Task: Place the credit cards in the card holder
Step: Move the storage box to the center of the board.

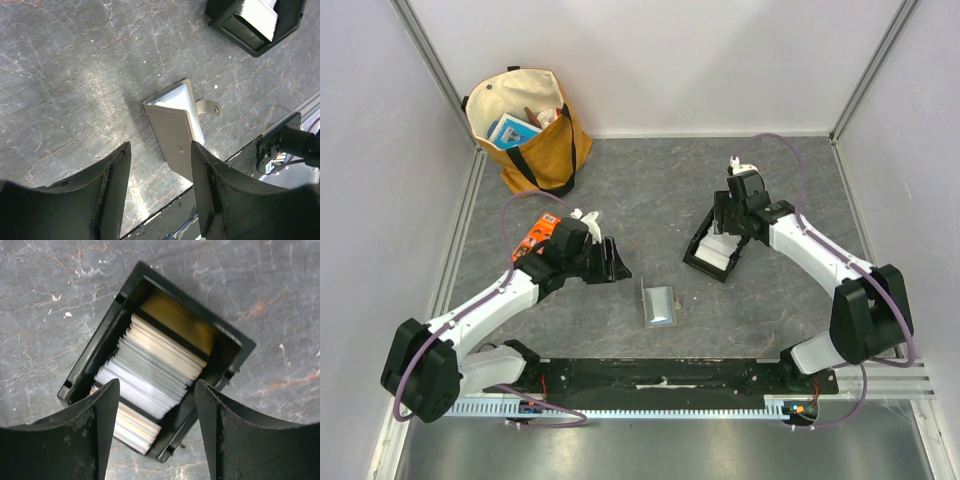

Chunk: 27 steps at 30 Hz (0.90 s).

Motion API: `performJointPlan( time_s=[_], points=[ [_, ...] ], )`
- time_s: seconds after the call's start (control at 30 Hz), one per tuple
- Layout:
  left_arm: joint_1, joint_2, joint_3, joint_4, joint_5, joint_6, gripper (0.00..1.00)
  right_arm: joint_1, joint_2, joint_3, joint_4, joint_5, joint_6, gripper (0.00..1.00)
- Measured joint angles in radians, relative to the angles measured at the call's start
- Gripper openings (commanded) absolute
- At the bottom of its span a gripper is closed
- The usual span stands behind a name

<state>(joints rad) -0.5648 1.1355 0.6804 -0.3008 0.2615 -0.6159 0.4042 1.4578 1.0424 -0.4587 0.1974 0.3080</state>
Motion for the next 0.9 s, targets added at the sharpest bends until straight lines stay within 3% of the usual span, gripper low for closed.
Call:
performJointPlan(
  time_s=[0.47, 0.9],
  points=[
    [0.0, 0.019, 0.003, 0.0, 0.029, 0.014, 0.57, -0.142, 0.165, 0.072, 0.032, -0.094, -0.1, 0.7],
    [0.0, 0.023, 0.003, 0.002, 0.029, 0.015, 0.57, -0.136, 0.0, -0.105, 0.021, -0.164, -0.07, 0.72]
  ],
)
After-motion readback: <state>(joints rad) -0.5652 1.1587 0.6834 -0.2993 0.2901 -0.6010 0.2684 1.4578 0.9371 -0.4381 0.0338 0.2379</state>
